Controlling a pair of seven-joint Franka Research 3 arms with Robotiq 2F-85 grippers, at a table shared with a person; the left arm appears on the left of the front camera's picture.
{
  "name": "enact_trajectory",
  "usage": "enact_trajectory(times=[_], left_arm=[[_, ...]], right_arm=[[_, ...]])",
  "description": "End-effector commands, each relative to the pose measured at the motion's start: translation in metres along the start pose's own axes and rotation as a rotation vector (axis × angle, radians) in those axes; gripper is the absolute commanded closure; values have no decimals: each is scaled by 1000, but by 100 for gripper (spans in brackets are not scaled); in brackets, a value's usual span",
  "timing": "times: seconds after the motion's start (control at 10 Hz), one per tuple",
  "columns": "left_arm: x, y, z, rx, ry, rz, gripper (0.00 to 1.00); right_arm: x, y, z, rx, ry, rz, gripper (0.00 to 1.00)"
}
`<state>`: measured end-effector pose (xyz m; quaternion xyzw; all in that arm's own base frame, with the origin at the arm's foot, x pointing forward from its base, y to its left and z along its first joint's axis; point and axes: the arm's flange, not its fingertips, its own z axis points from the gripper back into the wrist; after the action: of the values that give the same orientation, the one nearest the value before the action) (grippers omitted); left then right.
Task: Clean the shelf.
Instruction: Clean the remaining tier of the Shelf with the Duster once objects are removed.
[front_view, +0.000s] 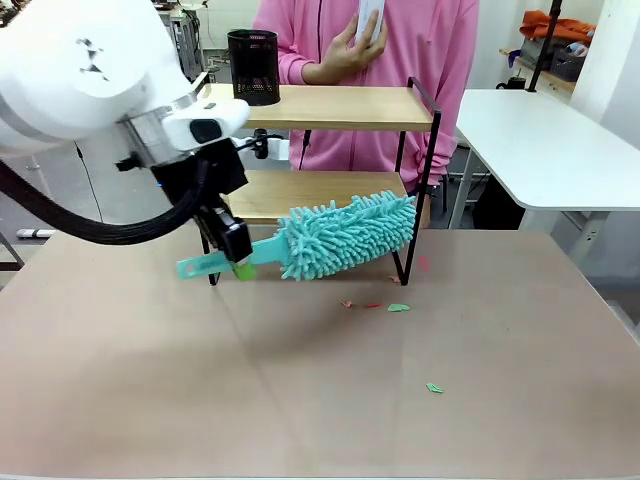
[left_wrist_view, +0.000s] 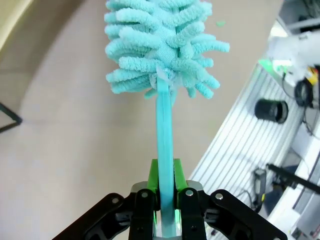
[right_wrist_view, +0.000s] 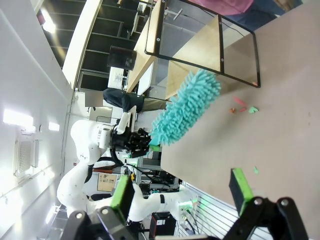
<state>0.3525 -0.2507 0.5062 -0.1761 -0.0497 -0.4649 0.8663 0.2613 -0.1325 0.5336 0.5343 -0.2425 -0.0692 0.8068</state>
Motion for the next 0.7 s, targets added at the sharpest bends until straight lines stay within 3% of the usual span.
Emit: enact_trajectory(times=[0.0,0.4,0.6], left_arm=[[-34,-8,19,-24,-4,-54,88],[-56,-15,33,-84,-41,-75,88],[-95,-23,73,-138,-109,-141,88]], right_arm=[[3,1,-2,25,-14,25,0],[3,1,-2,25,-14,25,0],[3,1,-2,25,-14,25,0]])
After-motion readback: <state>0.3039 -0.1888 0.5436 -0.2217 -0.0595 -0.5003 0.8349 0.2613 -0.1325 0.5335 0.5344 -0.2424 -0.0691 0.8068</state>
